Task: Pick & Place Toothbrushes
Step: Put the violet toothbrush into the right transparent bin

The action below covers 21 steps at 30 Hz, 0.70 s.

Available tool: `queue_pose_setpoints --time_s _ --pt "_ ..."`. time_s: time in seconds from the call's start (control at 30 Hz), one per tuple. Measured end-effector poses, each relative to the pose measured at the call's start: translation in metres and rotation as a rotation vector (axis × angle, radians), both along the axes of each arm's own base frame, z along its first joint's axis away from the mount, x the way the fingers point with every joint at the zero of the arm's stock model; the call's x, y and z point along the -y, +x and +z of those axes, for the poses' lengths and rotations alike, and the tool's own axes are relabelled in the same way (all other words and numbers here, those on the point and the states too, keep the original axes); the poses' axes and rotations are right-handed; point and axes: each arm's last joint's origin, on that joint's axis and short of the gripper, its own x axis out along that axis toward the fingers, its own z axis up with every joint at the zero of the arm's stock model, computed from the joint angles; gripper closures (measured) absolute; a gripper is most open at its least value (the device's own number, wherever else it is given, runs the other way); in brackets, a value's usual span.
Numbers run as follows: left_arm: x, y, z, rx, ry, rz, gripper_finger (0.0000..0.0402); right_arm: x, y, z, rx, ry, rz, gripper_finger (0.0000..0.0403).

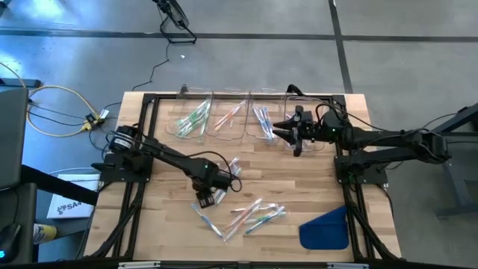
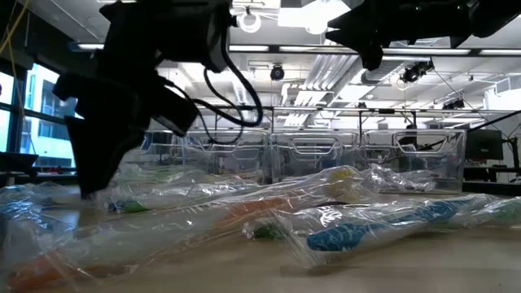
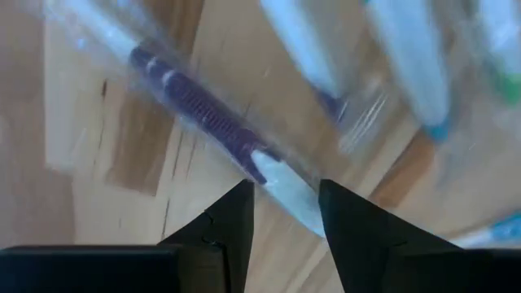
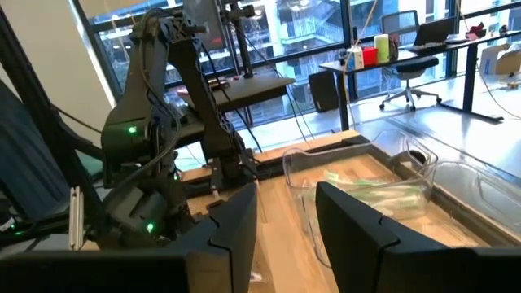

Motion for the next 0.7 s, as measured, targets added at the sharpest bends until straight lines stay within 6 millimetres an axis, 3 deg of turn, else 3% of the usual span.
queue_pose_setpoints --time_s 0.7 --pt "0.0009 0.0069 -0.0026 0.065 0.011 -0.025 0.0265 0.0001 0.0 -0.0001 -0.001 0.0 0.0 0.0282"
